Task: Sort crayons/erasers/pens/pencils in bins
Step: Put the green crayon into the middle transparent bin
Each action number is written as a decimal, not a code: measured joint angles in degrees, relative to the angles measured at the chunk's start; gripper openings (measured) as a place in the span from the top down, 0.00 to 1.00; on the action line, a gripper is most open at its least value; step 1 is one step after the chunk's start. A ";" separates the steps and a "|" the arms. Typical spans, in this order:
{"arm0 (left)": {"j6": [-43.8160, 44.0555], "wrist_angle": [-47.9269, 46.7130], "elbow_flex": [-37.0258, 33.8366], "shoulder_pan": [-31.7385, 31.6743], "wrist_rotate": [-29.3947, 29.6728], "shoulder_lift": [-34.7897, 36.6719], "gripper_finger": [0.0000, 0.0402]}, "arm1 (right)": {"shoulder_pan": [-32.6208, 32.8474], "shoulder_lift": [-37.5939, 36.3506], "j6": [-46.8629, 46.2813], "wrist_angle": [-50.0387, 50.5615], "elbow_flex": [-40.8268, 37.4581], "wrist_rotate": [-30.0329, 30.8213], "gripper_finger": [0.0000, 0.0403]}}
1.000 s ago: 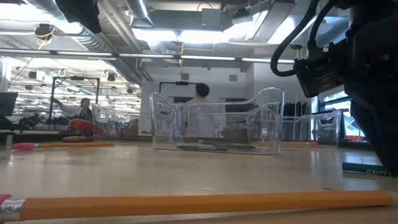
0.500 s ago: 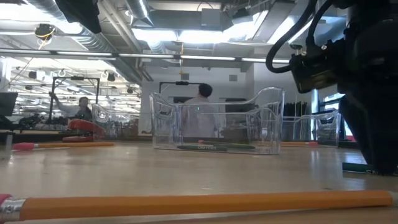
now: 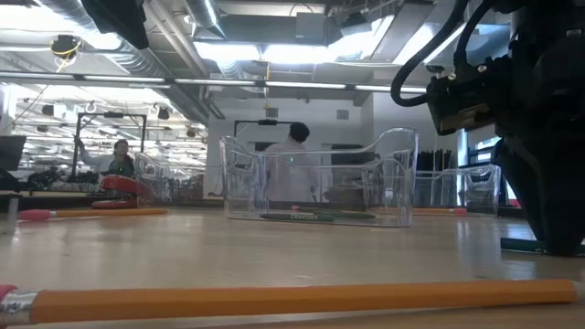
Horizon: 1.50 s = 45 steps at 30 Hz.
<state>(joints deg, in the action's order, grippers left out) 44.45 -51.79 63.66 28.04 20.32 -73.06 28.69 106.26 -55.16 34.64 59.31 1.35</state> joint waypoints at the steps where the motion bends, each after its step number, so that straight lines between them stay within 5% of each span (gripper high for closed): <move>1: 0.00 0.00 0.00 0.00 0.00 0.00 0.79 | 0.00 0.00 -0.08 0.08 0.00 0.42 0.87; 7: 0.00 0.00 0.00 -0.01 0.00 0.00 0.79 | 0.03 -0.01 0.18 0.49 0.02 2.10 0.96; 19: 0.04 0.02 0.00 -0.01 0.00 0.00 0.79 | -0.07 0.05 -1.74 -0.15 0.30 4.16 0.94; 34: 0.15 0.08 0.00 0.00 0.00 0.00 0.79 | -2.02 0.90 -1.07 1.50 8.55 3.36 0.94; 45: 0.15 0.09 0.00 0.00 0.00 0.00 0.79 | -7.22 0.62 8.47 6.26 21.29 2.80 0.92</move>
<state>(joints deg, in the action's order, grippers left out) 44.60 -51.70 63.66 28.05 20.32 -73.06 21.47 106.88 -46.70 40.90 80.60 4.15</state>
